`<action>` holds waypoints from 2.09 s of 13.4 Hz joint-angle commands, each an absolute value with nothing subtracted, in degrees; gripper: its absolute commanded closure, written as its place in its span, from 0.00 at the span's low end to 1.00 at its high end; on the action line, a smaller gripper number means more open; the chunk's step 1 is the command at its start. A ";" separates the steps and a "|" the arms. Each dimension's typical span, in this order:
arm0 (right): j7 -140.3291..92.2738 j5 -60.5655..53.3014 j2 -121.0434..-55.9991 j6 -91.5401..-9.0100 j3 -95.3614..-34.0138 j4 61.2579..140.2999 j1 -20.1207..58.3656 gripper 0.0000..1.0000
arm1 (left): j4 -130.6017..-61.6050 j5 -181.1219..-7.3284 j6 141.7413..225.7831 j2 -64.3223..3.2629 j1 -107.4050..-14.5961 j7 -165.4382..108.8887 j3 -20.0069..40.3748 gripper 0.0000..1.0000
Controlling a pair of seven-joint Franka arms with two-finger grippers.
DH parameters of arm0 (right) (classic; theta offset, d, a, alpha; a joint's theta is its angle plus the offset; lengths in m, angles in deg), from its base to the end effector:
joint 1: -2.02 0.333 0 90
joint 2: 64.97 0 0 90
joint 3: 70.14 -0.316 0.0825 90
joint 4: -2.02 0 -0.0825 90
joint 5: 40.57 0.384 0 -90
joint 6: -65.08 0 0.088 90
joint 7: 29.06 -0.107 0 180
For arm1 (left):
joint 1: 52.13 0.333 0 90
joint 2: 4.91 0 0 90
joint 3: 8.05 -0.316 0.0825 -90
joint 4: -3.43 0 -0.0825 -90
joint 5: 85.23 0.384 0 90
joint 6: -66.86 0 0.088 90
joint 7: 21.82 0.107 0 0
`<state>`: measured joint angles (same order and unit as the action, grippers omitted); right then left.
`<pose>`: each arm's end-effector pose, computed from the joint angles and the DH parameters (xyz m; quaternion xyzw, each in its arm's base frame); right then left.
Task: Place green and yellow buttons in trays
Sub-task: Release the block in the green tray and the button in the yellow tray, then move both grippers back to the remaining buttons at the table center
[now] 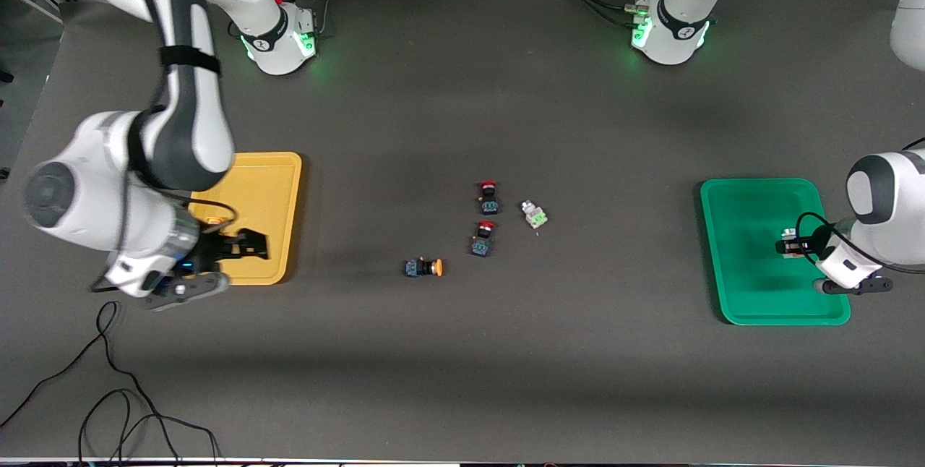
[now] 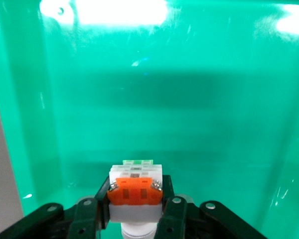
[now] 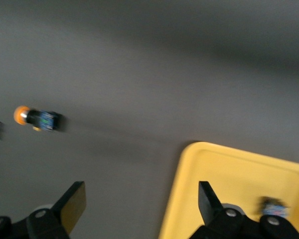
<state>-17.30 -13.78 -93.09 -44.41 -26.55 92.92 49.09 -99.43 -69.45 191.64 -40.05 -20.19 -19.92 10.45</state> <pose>0.6514 0.1419 0.4109 -0.9954 -0.0791 0.0058 0.0537 0.6104 0.1687 0.2063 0.9951 0.0294 -0.0941 0.0019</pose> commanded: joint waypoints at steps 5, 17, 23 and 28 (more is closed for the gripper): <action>-21.79 -18.50 -95.64 -44.34 -36.28 86.93 48.69 0.00 | -100.37 -68.45 194.48 -40.86 -19.61 -19.45 9.70 0.00; 4.75 -32.64 -100.30 -59.96 -51.77 86.04 52.73 0.00 | -85.62 -76.53 157.50 -26.62 -21.01 -26.36 23.12 0.00; 16.10 -32.39 -99.34 -68.24 -51.42 94.38 52.21 0.00 | -84.72 -80.12 156.24 -27.93 -30.22 -55.64 31.59 0.00; 23.23 -32.30 -99.77 -76.03 -51.41 99.11 51.24 0.00 | -85.86 -80.58 162.12 -33.28 -39.01 -70.04 31.50 0.02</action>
